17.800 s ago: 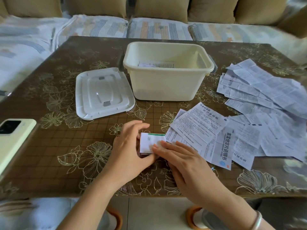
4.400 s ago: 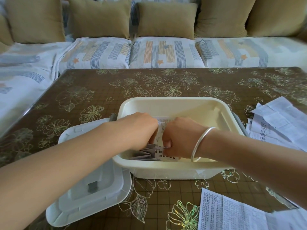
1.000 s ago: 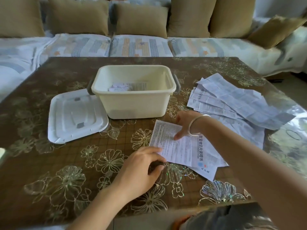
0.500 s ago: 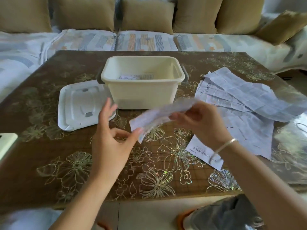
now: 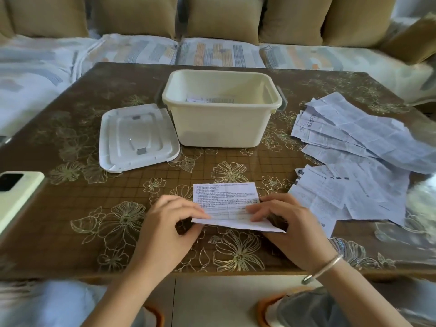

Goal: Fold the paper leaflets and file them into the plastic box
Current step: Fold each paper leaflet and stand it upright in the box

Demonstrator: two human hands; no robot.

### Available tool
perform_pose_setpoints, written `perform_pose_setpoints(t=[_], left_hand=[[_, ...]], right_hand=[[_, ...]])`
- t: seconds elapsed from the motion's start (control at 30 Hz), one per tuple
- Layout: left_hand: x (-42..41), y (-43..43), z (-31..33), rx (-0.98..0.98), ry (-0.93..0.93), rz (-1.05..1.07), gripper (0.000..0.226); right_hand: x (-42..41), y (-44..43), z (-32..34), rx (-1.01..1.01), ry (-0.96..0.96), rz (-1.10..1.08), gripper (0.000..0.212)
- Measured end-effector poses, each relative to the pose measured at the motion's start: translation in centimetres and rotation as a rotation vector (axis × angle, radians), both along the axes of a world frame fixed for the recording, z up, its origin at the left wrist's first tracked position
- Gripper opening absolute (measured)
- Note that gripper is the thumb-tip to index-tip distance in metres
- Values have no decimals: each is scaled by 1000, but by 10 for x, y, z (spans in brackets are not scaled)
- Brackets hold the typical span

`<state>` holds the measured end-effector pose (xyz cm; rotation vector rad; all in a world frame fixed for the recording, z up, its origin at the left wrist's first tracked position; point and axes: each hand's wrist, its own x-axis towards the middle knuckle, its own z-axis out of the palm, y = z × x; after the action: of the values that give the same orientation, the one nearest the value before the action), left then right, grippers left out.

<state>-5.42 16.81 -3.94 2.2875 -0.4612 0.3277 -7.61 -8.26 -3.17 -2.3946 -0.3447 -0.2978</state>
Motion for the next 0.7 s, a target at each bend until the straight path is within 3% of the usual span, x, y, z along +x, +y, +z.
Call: perform_pose_setpoints(t=[0.13, 0.23, 0.33, 0.43, 0.5, 0.7], left_hand=[[1, -2, -1, 19, 18, 39, 40], [6, -9, -2, 79, 6, 158, 33], [8, -14, -6, 175, -13, 286, 25], [8, -16, -8, 195, -6, 303, 25], [7, -18, -7, 190, -15, 302, 25], [4, -20, -1, 100, 5, 264, 72]], right_hand=[[-3, 4, 1, 48, -4, -18, 22], [3, 9, 0, 117, 42, -136, 33], [14, 19, -2, 112, 46, -229, 24], [15, 23, -7, 64, 40, -264, 49], [13, 22, -9, 38, 31, -262, 54], [14, 23, -11, -17, -29, -274, 59]])
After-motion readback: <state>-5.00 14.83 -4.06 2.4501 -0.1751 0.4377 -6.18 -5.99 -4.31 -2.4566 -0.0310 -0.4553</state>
